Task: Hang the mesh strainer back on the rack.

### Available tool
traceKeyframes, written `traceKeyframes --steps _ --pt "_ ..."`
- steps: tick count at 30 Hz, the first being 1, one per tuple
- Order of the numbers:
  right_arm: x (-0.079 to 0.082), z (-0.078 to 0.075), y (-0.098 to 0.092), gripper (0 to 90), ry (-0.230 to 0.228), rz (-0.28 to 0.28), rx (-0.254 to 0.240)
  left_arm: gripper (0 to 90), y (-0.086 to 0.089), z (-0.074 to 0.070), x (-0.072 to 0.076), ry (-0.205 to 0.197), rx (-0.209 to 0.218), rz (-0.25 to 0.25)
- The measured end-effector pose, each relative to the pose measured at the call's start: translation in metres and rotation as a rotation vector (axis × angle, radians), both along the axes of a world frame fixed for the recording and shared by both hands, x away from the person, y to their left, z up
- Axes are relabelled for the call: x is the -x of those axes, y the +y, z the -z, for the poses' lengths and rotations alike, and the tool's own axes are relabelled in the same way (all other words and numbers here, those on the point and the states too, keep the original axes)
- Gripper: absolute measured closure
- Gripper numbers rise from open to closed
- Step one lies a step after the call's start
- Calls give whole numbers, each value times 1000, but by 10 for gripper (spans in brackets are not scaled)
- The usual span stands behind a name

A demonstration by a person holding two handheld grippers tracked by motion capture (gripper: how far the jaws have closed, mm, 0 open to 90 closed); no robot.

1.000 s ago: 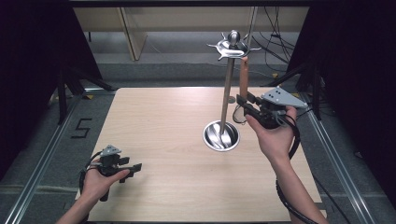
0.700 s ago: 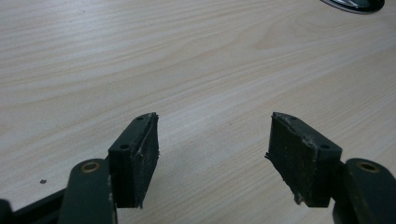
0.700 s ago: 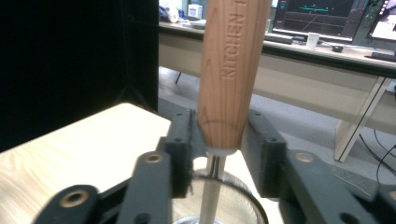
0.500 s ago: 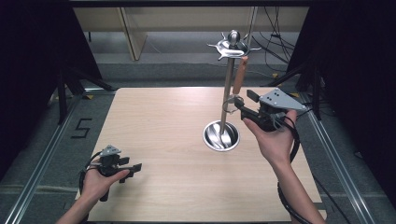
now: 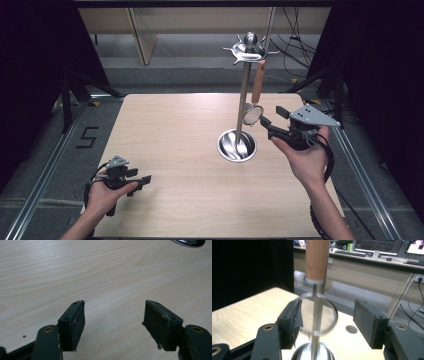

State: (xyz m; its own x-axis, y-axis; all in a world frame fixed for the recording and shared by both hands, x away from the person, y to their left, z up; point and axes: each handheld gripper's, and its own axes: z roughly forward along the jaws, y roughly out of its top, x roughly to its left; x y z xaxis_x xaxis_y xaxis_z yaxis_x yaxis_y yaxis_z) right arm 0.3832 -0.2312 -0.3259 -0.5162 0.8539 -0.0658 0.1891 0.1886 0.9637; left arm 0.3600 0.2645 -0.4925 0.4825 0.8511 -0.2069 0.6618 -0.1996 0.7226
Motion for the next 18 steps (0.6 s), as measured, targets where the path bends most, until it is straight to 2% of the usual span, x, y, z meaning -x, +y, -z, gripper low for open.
traceKeyframes --steps 3,6,8,9,10,13,14,15,17,18 --pt "4 3 -6 400 16 15 -4 326 0 0 0 2 -6 5" --pt "6 5 -15 396 7 11 22 326 0 0 0 0 -1 4" --pt "9 8 -18 395 10 31 7 326 1 -1 1 2 -5 8" --pt "12 9 -20 394 45 36 5 327 0 -1 1 0 1 6" --pt "12 10 -24 394 23 35 26 327 0 -1 1 0 2 5" --pt "15 16 -29 393 54 33 12 327 0 -1 2 0 -4 5" --pt "17 18 -31 393 60 57 11 327 0 -1 2 0 -9 7" --pt "15 21 -35 392 39 51 40 327 0 -1 2 -2 -2 3" --pt "17 28 -37 391 79 61 25 329 0 -2 2 -7 0 7" --pt "15 31 -40 391 59 56 54 329 0 -2 2 -9 5 4"
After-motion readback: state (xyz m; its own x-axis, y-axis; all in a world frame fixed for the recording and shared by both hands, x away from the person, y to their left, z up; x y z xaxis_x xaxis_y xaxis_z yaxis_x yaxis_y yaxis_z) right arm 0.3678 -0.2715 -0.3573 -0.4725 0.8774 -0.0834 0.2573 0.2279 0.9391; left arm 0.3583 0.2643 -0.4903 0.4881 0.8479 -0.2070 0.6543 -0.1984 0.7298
